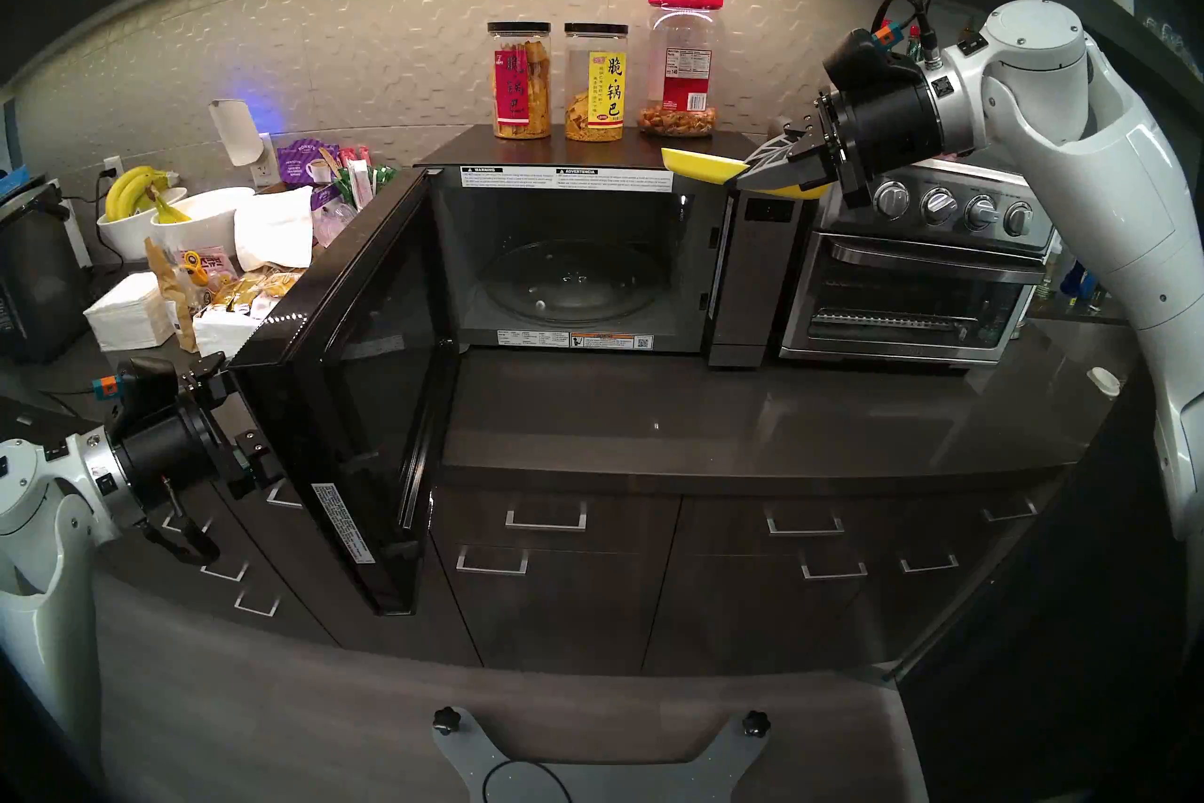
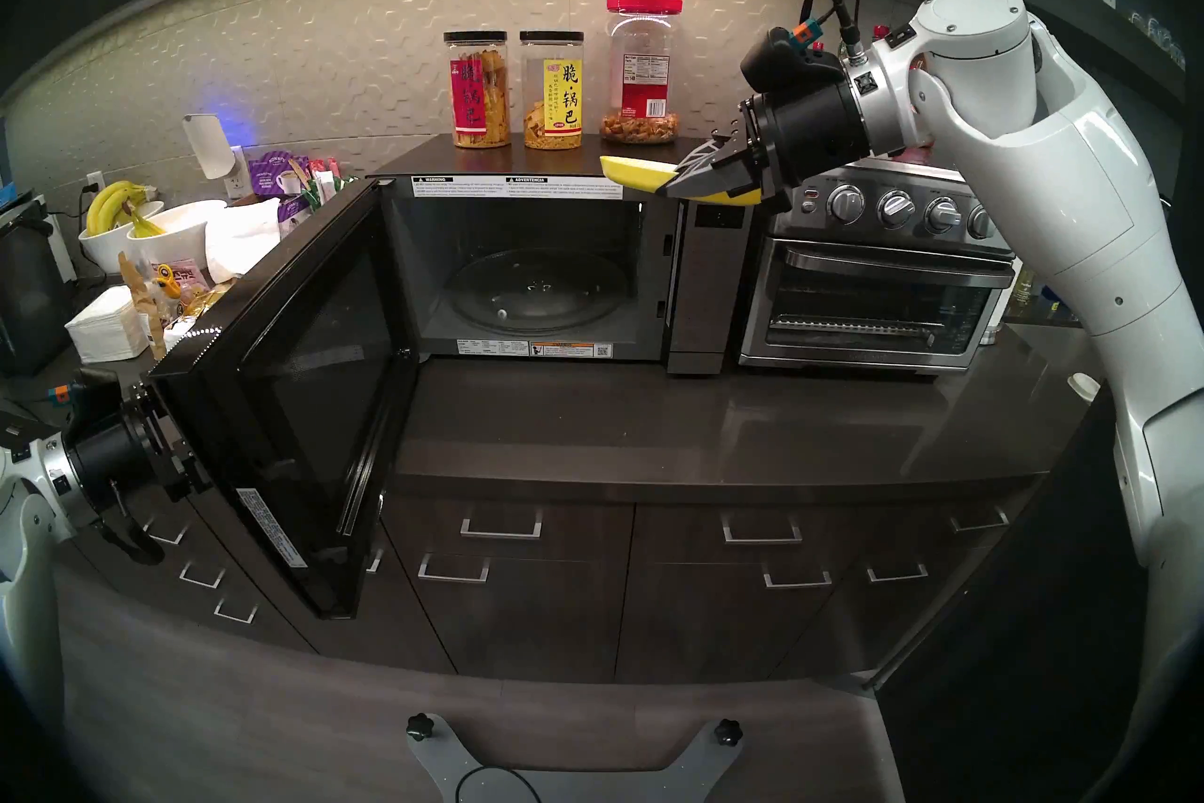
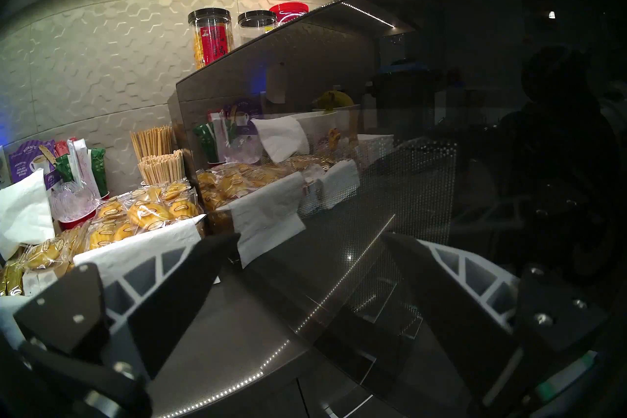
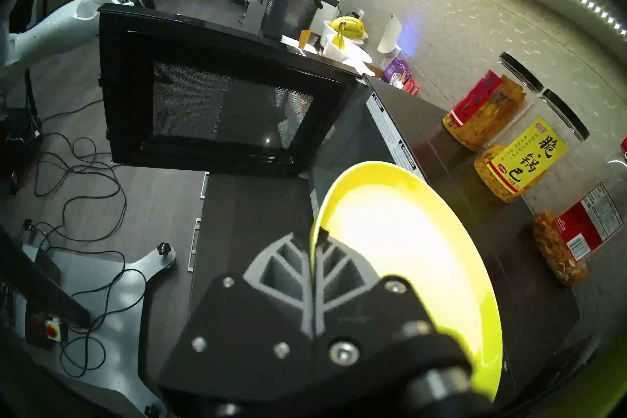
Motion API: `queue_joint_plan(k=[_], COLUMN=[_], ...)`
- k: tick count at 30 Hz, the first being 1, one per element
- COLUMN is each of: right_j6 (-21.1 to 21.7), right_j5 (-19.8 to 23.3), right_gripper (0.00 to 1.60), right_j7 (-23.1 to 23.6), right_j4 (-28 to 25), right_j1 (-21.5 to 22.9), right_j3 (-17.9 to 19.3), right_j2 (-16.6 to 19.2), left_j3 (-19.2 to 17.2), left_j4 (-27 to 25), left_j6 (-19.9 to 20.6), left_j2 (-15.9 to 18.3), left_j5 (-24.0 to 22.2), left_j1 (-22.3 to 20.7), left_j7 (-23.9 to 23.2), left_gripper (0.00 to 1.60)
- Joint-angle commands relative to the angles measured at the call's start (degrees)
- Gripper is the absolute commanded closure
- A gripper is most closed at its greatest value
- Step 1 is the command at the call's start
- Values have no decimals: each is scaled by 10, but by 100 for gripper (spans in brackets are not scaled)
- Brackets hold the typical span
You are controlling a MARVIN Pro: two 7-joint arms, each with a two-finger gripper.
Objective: Open the microwave, put the plate inside, and close the door
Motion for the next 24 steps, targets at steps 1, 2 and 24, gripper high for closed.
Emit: queue_joint_plan(k=[1, 2, 24], right_j6=[-29, -30, -67], right_j5=[3, 5, 18], right_gripper=[160, 160, 160], right_j7=[-11, -11, -27], right_j4=[-34, -37, -118], right_j1=[-15, -18, -87], right_j3=[20, 22, 30], right_j2=[31, 33, 69], left_j3=[-3, -3, -3], left_j4=[-6, -6, -6], left_j6=[1, 1, 1], left_j2=[1, 1, 0], left_j5=[-1, -1, 0], left_j1=[0, 0, 0], left_j7=[-1, -1, -2], left_gripper=[0, 0, 0])
